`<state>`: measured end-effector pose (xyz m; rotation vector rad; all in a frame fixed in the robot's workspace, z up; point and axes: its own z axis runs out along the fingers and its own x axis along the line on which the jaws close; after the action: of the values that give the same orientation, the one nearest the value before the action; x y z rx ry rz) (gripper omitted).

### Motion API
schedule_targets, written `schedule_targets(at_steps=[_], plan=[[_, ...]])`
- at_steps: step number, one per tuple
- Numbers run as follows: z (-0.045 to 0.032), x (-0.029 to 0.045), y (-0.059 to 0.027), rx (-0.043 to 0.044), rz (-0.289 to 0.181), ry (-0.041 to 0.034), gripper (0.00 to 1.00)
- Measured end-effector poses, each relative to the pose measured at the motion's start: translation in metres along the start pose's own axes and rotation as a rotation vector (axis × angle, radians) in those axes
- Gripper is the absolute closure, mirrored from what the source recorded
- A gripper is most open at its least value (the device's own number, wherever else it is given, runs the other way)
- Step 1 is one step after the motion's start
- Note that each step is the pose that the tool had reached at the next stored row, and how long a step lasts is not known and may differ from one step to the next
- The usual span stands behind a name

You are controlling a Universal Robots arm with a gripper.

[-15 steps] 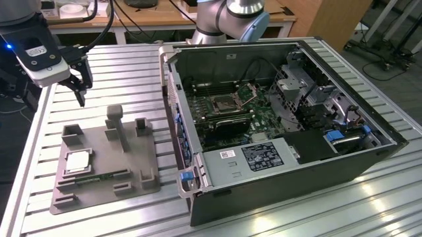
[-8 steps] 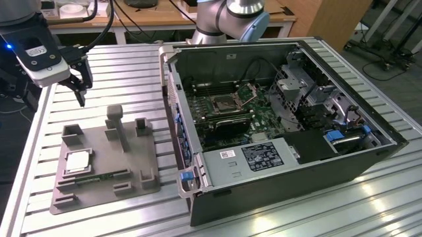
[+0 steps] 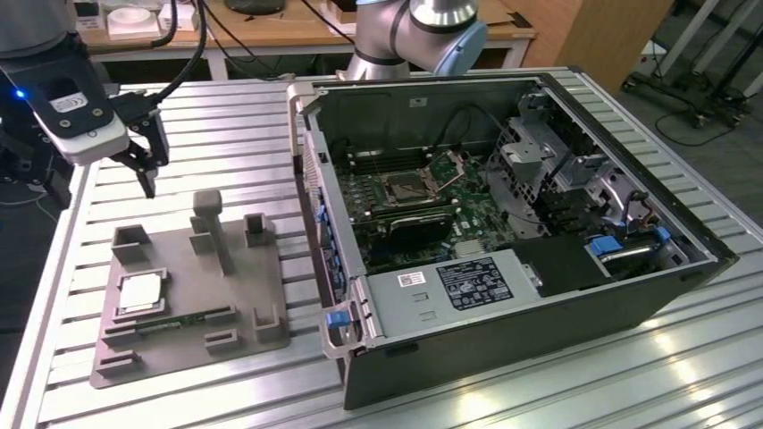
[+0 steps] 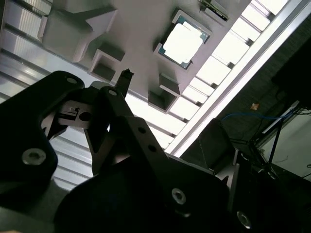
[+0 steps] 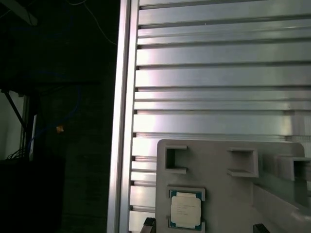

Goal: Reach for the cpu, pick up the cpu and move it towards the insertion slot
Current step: 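Reach for the cpu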

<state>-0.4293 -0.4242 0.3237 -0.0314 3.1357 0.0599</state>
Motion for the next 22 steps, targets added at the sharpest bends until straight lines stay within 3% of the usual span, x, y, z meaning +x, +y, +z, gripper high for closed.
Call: schedule_targets(at_steps=[15,22], plan=[[0.0271,0.0016,-0.0054,-0.0001,0.0,-0.0001,0.18],[0.0283,0.0016,-0.0055,-0.0009,0.0,0.0,0.18]])
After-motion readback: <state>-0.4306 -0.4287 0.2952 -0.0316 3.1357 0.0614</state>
